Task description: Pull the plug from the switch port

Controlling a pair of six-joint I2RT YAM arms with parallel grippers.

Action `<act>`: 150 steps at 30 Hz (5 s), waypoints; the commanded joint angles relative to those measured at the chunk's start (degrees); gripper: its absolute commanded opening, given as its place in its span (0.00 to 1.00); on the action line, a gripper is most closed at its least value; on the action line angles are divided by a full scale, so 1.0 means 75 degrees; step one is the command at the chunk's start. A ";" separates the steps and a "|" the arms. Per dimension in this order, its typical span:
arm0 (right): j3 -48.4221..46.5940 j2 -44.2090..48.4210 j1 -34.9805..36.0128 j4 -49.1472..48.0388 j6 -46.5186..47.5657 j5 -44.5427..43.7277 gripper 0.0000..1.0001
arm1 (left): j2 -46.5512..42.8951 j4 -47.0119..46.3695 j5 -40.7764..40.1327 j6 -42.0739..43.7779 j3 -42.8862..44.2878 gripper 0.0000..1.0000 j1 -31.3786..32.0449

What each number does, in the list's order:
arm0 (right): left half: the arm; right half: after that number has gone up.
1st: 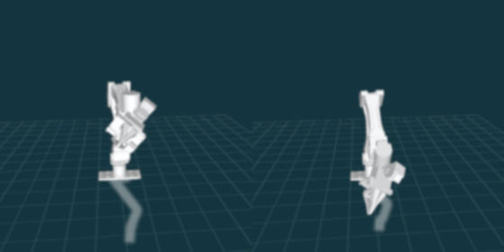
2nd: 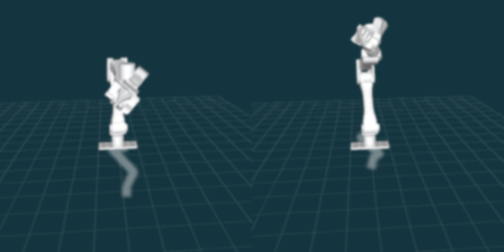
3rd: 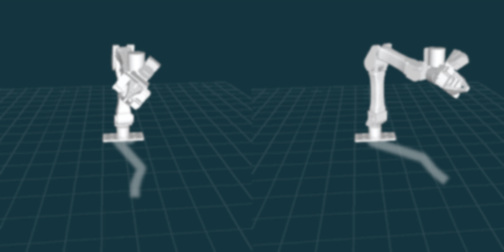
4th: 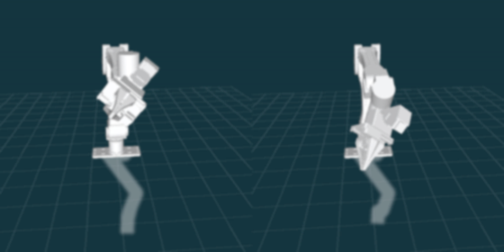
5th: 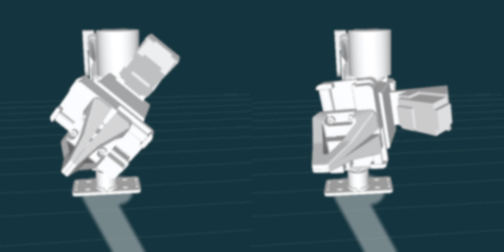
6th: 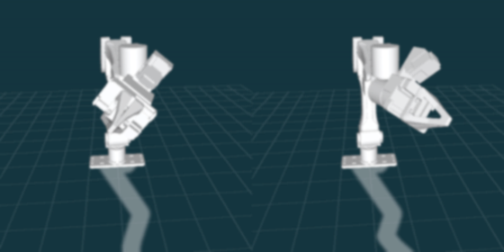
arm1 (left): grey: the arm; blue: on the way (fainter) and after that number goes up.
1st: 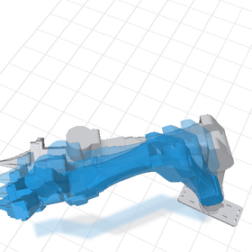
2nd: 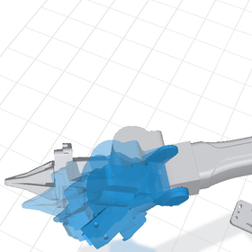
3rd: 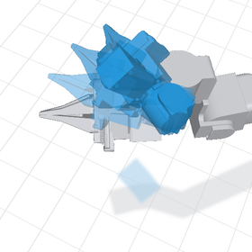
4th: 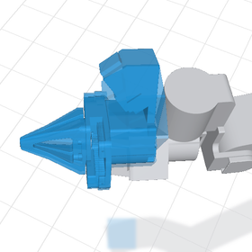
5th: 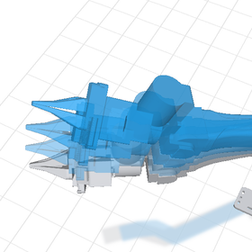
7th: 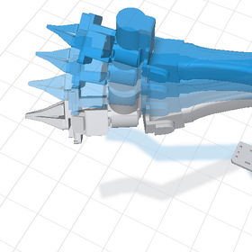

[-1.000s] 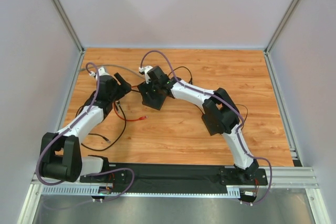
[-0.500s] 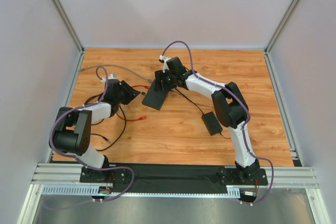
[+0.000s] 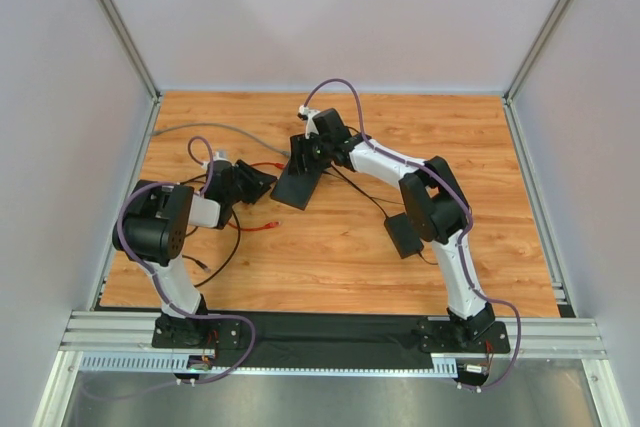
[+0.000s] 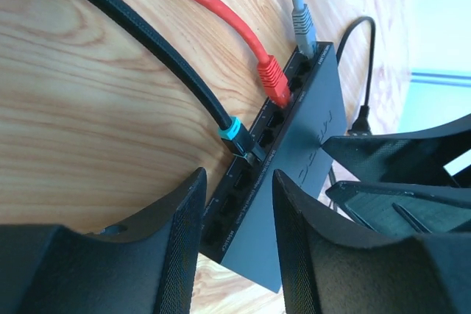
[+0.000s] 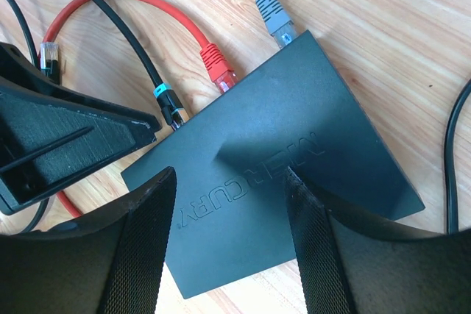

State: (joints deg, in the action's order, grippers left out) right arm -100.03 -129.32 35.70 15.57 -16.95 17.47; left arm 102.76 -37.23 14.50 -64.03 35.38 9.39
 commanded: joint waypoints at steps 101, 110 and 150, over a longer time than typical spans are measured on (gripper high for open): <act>-0.1639 -0.1484 0.0267 0.1885 -0.0037 -0.0595 0.60 | 0.0632 -0.2014 -0.1909 -0.1038 -0.0979 0.00 0.0143; -0.1686 -0.1508 0.0267 0.1908 -0.0048 -0.0572 0.60 | 0.0830 -0.2010 -0.1770 -0.1600 -0.0909 0.00 0.0131; -0.4662 -0.3066 0.1556 0.3959 0.0526 -0.5084 0.70 | 0.0490 -0.1492 -0.1817 -0.1681 -0.1107 0.00 0.0307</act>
State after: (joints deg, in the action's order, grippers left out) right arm -134.61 -146.98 48.27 42.26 -16.34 -17.30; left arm 106.80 -53.17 2.22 -78.19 28.45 11.57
